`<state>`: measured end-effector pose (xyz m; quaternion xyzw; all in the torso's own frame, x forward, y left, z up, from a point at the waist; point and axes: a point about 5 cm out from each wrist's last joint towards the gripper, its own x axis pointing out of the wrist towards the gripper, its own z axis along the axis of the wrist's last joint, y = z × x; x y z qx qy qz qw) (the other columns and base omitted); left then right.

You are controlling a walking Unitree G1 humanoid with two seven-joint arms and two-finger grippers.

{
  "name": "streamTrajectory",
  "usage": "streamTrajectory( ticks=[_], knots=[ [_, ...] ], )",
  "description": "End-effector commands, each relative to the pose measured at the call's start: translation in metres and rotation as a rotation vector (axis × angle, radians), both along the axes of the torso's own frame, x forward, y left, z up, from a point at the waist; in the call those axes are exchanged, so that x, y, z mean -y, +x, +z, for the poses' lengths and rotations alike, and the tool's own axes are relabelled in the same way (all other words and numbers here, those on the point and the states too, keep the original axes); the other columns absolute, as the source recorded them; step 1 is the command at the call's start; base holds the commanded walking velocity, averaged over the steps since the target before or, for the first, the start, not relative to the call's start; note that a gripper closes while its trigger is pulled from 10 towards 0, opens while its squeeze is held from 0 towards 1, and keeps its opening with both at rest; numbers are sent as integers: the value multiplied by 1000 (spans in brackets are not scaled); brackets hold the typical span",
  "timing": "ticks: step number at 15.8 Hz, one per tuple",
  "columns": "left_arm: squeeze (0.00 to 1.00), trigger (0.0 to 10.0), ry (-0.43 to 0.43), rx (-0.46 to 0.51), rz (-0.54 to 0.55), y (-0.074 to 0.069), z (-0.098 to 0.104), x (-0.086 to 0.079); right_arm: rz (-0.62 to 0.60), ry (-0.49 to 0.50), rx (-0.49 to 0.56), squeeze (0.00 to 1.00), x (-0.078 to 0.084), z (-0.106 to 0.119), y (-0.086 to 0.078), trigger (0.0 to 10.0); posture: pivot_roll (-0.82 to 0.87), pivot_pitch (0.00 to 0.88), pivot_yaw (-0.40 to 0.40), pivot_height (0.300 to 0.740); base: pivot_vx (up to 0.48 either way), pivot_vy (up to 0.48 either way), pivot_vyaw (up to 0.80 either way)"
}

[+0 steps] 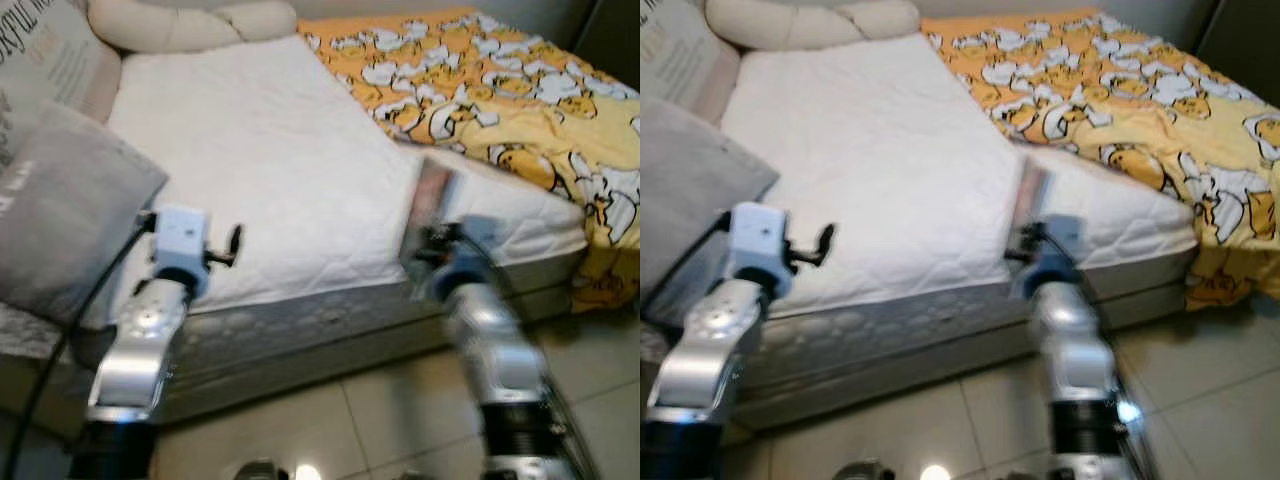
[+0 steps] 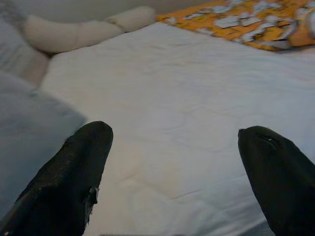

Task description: Clean up the room

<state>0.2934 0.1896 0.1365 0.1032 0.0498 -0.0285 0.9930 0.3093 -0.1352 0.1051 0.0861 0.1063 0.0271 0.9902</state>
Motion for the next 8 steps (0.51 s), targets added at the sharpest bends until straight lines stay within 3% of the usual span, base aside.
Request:
streamTrajectory(
  ticks=[1,3,8],
  knots=[
    [0,10000,5,20,-9,2,4,5,23,-47,60,0,-1,17,9,10000,2,0,51,740,0,0,0],
    [0,10000,-15,43,19,3,6,4,31,-157,77,0,2,20,13,10000,-2,0,56,740,0,0,0],
    [0,10000,-9,46,14,4,6,3,97,-169,103,0,2,20,12,10000,6,0,51,740,52,0,0]
  ],
)
